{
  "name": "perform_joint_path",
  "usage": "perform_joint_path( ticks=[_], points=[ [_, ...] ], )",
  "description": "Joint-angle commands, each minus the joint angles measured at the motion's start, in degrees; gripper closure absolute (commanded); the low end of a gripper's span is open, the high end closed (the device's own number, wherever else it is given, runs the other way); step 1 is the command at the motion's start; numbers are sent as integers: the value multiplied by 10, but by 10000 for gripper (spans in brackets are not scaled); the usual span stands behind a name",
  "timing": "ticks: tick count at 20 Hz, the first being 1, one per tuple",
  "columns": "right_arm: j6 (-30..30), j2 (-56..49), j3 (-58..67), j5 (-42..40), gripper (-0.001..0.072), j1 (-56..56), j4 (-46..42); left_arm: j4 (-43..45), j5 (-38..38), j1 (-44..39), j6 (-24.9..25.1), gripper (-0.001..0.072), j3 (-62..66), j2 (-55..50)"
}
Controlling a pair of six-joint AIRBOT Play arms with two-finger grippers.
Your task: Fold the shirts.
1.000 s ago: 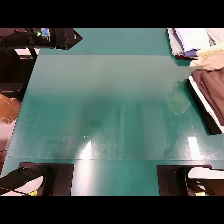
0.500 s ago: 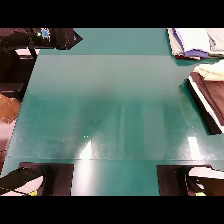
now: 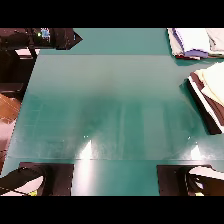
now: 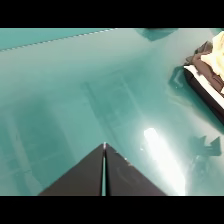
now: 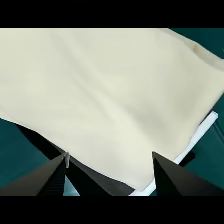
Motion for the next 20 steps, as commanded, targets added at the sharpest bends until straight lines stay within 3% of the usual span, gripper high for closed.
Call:
perform_joint_path(
  ticks=[1,5,8,14,15,17,19,20],
  points=[
    [4,27,-16,-22,110,-32,67,3,2,0,0,684,0,0],
    [2,66,-16,-49,112,13,186,3,2,0,0,683,0,0],
    [2,88,-16,-60,116,115,261,3,0,0,0,683,0,0],
    [2,95,-16,-94,120,363,264,1,10,0,0,683,0,0],
    [2,95,-16,-100,150,395,264,1,11,0,0,683,0,0],
    [2,95,-16,-109,385,444,265,1,11,0,0,683,0,0],
    [2,95,-16,-108,692,478,265,1,11,0,0,683,0,0],
    [1,95,-16,-108,693,487,265,1,11,0,0,683,0,0]
  ],
)
